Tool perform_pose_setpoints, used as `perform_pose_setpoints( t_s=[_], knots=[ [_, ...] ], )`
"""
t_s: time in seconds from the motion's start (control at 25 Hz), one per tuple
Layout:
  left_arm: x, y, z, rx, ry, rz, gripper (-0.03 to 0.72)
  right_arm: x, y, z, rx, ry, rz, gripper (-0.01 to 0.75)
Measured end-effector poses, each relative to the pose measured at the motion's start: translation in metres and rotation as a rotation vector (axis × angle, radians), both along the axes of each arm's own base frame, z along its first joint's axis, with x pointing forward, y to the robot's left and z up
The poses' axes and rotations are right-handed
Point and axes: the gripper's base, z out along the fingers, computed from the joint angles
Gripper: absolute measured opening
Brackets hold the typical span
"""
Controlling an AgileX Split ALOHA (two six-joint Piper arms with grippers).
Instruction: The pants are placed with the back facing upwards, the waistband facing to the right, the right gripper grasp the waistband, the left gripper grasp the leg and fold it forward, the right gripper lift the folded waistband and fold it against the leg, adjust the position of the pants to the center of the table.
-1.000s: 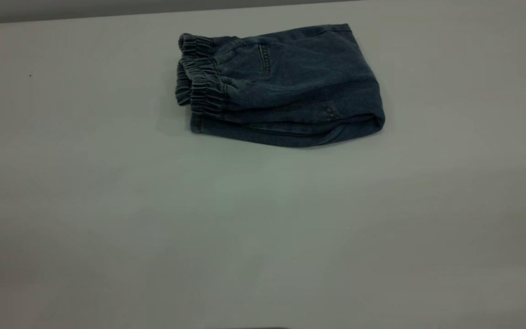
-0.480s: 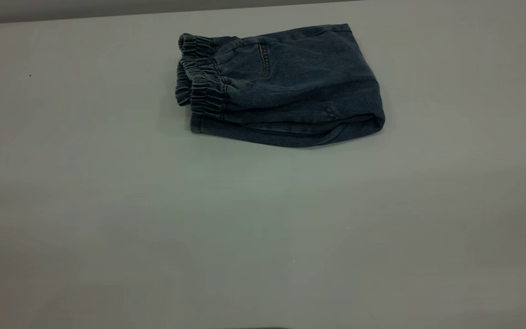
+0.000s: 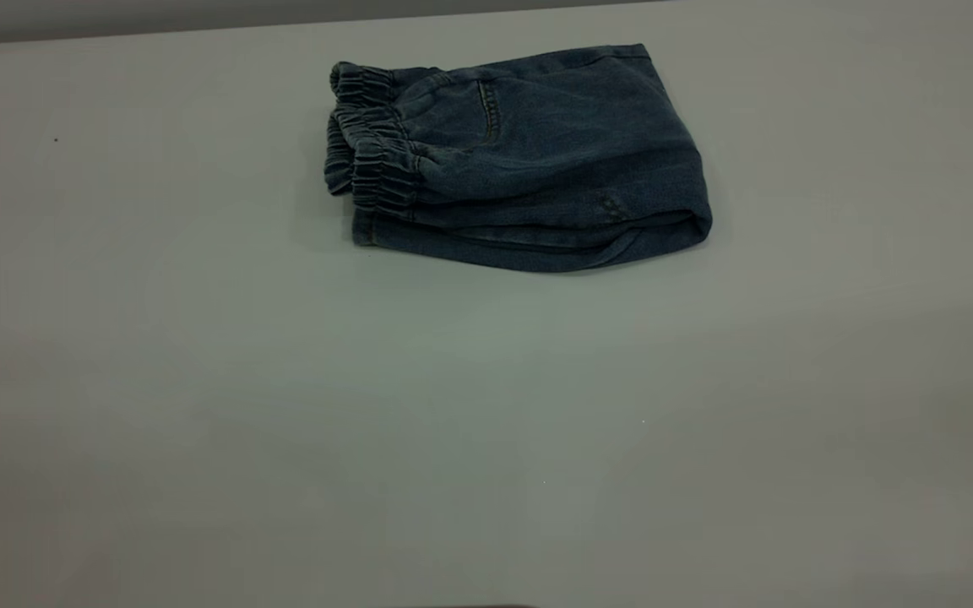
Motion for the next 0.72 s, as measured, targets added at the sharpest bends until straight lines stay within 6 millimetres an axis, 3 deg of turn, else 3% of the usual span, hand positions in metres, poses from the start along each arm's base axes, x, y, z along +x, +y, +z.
perform_pose_setpoints(
  t_s=[0.72],
  knots=[
    [0.0, 0.0, 0.0, 0.0, 0.0, 0.0, 0.453, 0.0003, -0.0066, -0.0003, 0.01, 0.005, -0.093, 0.594]
  ],
)
